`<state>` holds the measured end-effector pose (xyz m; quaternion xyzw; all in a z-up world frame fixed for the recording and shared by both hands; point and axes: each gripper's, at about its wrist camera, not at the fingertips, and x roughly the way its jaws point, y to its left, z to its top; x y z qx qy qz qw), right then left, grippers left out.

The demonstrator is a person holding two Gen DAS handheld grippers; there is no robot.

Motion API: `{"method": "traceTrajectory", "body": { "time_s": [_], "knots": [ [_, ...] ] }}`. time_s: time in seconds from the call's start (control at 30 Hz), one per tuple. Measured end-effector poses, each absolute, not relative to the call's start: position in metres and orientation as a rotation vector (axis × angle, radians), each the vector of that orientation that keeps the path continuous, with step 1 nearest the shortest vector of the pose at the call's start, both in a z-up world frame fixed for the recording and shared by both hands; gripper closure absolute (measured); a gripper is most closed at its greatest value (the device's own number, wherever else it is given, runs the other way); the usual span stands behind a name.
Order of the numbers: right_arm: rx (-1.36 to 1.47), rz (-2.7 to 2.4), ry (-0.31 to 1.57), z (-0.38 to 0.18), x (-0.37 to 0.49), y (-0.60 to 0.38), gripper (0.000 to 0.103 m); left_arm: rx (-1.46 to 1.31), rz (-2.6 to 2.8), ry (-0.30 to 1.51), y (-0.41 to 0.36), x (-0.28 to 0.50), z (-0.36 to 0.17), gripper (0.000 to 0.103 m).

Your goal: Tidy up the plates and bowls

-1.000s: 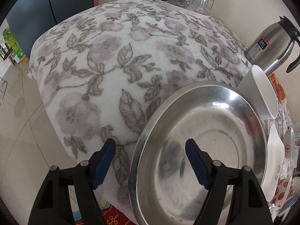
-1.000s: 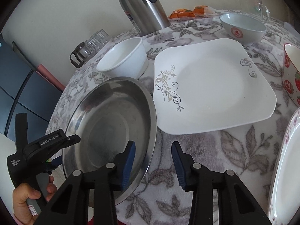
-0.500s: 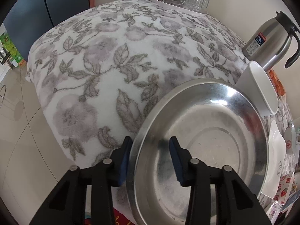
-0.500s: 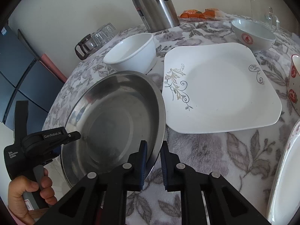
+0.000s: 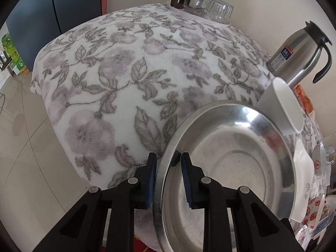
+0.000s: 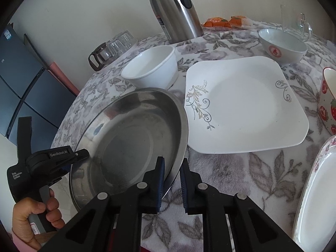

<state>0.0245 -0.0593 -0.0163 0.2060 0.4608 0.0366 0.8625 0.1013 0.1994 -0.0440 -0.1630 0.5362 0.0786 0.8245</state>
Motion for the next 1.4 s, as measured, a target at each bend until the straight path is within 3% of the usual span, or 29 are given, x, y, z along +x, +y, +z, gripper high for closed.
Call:
{"method": "traceTrajectory", "body": {
  "time_s": [1.4],
  "knots": [
    [0.402,0.099,0.823,0.028,-0.002,-0.09,0.087,-0.422,0.092,1.015,0.179,0.074,-0.003,0.079]
  ]
}}
